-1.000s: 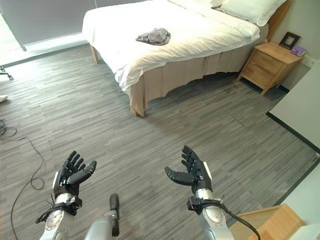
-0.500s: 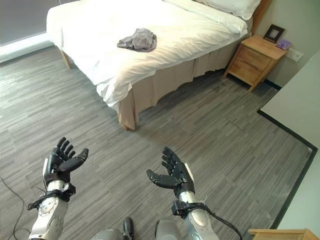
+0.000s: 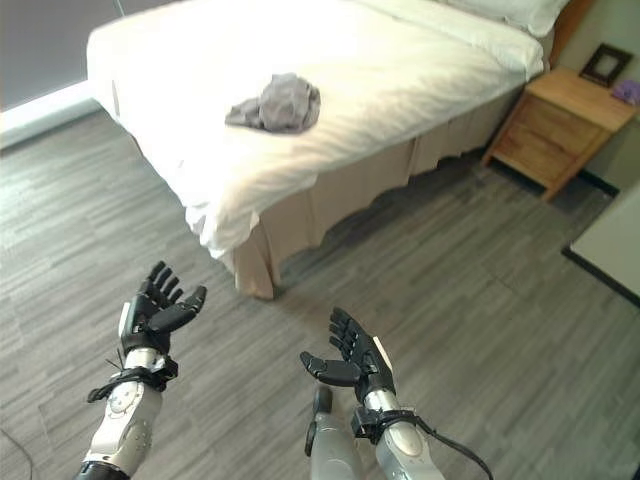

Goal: Pick up bed clothes into laundry basket.

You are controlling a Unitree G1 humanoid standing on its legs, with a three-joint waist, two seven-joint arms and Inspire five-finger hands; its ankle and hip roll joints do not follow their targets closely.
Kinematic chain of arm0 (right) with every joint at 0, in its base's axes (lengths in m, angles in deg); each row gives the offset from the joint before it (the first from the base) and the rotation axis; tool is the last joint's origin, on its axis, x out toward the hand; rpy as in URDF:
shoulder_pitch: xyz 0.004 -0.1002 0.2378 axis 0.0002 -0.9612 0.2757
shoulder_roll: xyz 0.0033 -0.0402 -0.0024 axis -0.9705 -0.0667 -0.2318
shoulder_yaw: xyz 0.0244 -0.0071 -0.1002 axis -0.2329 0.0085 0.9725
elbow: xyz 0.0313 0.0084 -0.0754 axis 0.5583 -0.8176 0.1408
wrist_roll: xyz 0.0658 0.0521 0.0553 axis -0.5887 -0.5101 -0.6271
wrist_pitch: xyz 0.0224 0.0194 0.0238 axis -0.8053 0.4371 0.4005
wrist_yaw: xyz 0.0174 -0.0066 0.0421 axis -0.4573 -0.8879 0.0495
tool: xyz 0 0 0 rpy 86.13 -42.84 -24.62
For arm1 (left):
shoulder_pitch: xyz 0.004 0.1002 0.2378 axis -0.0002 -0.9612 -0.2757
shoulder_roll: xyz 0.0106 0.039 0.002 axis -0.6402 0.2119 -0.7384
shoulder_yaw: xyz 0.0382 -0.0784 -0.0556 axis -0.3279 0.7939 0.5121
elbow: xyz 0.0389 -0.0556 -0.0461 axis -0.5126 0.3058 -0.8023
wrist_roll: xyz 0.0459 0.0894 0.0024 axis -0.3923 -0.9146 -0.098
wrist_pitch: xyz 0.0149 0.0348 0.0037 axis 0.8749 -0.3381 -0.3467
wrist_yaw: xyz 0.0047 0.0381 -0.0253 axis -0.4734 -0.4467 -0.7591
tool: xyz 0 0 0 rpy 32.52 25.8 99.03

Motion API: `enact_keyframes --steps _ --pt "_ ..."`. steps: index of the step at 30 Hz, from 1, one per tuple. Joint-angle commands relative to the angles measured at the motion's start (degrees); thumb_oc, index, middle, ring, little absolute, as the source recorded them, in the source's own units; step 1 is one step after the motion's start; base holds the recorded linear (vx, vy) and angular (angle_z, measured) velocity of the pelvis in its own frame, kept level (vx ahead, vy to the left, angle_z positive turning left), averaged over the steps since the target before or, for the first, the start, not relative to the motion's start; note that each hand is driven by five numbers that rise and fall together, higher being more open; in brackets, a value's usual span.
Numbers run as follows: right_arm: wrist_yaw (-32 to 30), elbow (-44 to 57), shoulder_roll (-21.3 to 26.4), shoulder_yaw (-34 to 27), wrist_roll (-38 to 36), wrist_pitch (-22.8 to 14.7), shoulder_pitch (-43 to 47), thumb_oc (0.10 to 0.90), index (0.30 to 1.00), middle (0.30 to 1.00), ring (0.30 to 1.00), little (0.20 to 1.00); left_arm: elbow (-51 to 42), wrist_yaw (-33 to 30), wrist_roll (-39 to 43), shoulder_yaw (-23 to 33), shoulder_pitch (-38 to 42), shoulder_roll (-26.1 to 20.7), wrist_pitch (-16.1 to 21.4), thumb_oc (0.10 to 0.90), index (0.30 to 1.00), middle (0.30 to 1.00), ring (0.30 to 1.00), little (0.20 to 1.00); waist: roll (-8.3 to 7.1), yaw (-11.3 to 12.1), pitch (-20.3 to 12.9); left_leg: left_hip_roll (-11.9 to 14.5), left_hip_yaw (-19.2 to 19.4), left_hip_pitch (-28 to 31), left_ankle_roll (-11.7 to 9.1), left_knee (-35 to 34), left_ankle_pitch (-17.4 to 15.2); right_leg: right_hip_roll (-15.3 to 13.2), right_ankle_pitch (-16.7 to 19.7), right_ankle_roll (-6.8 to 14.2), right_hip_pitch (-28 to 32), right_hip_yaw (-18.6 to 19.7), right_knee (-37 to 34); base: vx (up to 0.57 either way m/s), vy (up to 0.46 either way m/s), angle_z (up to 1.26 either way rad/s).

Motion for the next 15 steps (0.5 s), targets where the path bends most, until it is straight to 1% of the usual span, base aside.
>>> enact_keyframes --steps 1,2,3,4,5,6,7,8,9,10,11,12,13,14,15 --pt "1.1 9.3 1.1 1.0 -1.6 -6.0 3.5 0.800 0.900 0.900 0.900 0.900 -7.7 1.4 1.1 4.5 2.2 -5.7 5.2 0.800 0.900 0.900 0.900 0.900 -4.53 1.2 -0.7 3.5 -2.4 -7.5 0.6 9.3 11.4 -1.2 -4.7 5.9 8.7 2.9 -10.3 0.34 -0.327 -0.49" --pt "0.9 8.9 1.8 0.9 -0.5 -5.9 4.1 0.800 0.900 0.900 0.900 0.900 -7.6 0.9 -0.3 4.7 2.5 -6.1 4.9 0.800 0.900 0.900 0.900 0.900 -4.98 2.0 -0.2 4.3 -1.5 -9.6 0.8 9.9 11.7 -0.9 -5.0 5.7 10.5 3.4 -11.3 0.36 -0.274 -0.62" --pt "0.3 9.2 2.4 0.3 0.5 -5.9 4.4 0.800 0.900 0.900 0.900 0.900 -8.0 0.8 -0.8 5.3 2.3 -6.6 4.8 0.800 0.900 0.900 0.900 0.900 -4.93 2.8 0.4 5.8 -0.6 -11.6 0.6 8.0 11.7 -0.4 -5.9 5.8 12.1 4.0 -11.7 0.40 -0.177 -0.71" --pt "0.1 9.7 2.6 -0.3 0.5 -5.9 4.4 0.800 0.900 0.900 0.900 0.900 -8.3 0.8 -0.5 5.8 2.3 -6.7 4.9 0.800 0.900 0.900 0.900 0.900 -4.99 3.4 0.6 5.8 -0.1 -12.7 0.3 3.8 11.9 -0.3 -6.3 6.0 13.5 4.7 -12.3 0.44 -0.091 -0.54" --pt "0.4 10.3 2.8 -0.7 0.1 -6.2 4.3 0.800 0.900 0.900 0.900 0.900 -8.5 0.5 -0.9 6.5 2.4 -7.3 5.2 0.800 0.900 0.900 0.900 0.900 -4.45 3.7 0.6 5.9 -0.2 -13.3 -0.1 -0.9 11.8 0.1 -6.9 6.4 14.4 5.5 -12.3 0.31 -0.028 -0.37" --pt "0.4 10.3 2.8 -0.7 0.1 -6.2 4.3 0.800 0.900 0.900 0.900 0.900 -8.5 0.5 -0.9 6.5 2.4 -7.4 5.2 0.800 0.900 0.900 0.900 0.900 -4.67 3.7 0.5 5.7 0.0 -13.2 0.0 -1.2 12.1 -0.1 -6.9 6.4 14.3 5.5 -12.4 0.44 0.057 -0.70" --pt "1.2 10.8 3.3 -1.5 0.6 -6.2 3.4 0.800 0.900 0.900 0.900 0.900 -8.9 -0.3 -2.5 8.1 2.3 -8.7 5.5 0.800 0.900 0.900 0.900 0.900 -3.37 3.8 0.0 6.7 0.6 -12.5 -0.6 -11.2 12.3 0.5 -8.4 6.9 15.9 7.0 -12.4 0.40 0.102 -0.75" --pt "1.3 10.4 3.4 -1.6 1.1 -6.3 3.2 0.800 0.900 0.900 0.900 0.900 -8.8 -1.2 -3.9 8.8 2.6 -9.3 5.7 0.800 0.900 0.900 0.900 0.900 -2.98 3.9 -0.2 5.7 0.2 -11.7 -0.6 -16.6 12.4 0.4 -9.0 7.2 16.1 8.1 -12.1 0.56 0.185 -0.89" --pt "1.4 9.8 3.7 -1.6 1.9 -6.2 3.1 0.800 0.900 0.900 0.900 0.900 -8.7 -2.4 -5.4 9.9 3.2 -10.1 6.0 0.800 0.900 0.900 0.900 0.900 -2.13 4.2 -0.4 3.4 -2.6 -11.2 -0.5 -23.7 11.6 0.7 -9.8 7.6 16.4 9.7 -11.5 0.42 0.169 -0.68" --pt "1.7 9.3 3.6 -1.7 2.4 -6.1 2.7 0.800 0.900 0.900 0.900 0.900 -9.4 -3.3 -6.0 10.6 3.4 -10.0 6.6 0.800 0.900 0.900 0.900 0.900 -1.66 4.2 -0.7 2.3 -3.9 -10.6 -0.6 -27.7 11.1 0.9 -10.3 7.8 17.1 10.9 -11.3 0.41 0.180 -0.79" --pt "2.1 8.6 3.6 -2.3 2.5 -6.1 1.9 0.800 0.900 0.900 0.900 0.900 -9.3 -4.1 -6.9 11.7 4.2 -10.8 6.8 0.800 0.900 0.900 0.900 0.900 -0.99 3.5 -1.2 1.9 -4.6 -10.3 -0.9 -31.2 11.0 1.4 -10.7 7.9 17.5 11.8 -11.4 0.35 0.150 -1.01" --pt "2.4 8.3 3.6 -2.6 2.6 -5.9 1.2 0.800 0.900 0.900 0.900 0.900 -9.7 -5.2 -7.9 11.8 5.3 -11.3 6.7 0.800 0.900 0.900 0.900 0.900 -0.57 3.2 -1.2 1.5 -4.7 -9.7 -1.2 -34.3 12.1 1.4 -11.0 8.0 18.1 12.6 -11.5 0.31 0.157 -0.96" --pt "2.9 7.6 3.7 -3.0 2.3 -5.5 0.4 0.800 0.900 0.900 0.900 0.900 -10.2 -5.3 -7.8 11.7 7.3 -12.2 5.9 0.800 0.900 0.900 0.900 0.900 -0.08 2.7 -1.4 1.0 -5.2 -9.9 -1.4 -35.6 12.6 1.6 -11.2 8.0 18.6 13.4 -11.7 0.20 0.106 -0.86" --pt "3.0 7.6 3.6 -3.1 2.3 -5.5 0.4 0.800 0.900 0.900 0.900 0.900 -10.1 -5.3 -7.8 11.6 7.4 -12.2 5.9 0.800 0.900 0.900 0.900 0.900 -0.15 2.8 -1.3 0.9 -5.1 -9.7 -1.4 -35.7 12.6 1.6 -11.3 8.0 18.7 13.4 -11.7 0.24 0.145 -0.73" --pt "5.0 5.9 3.6 -3.5 2.3 -4.4 -1.1 0.800 0.900 0.900 0.900 0.900 -9.7 -4.0 -8.8 10.5 12.4 -16.6 4.8 0.800 0.900 0.900 0.900 0.900 0.92 1.2 -1.8 0.7 -4.3 -8.1 -1.1 -36.0 11.3 2.0 -12.5 8.2 18.6 14.6 -10.2 0.20 0.163 -0.48"
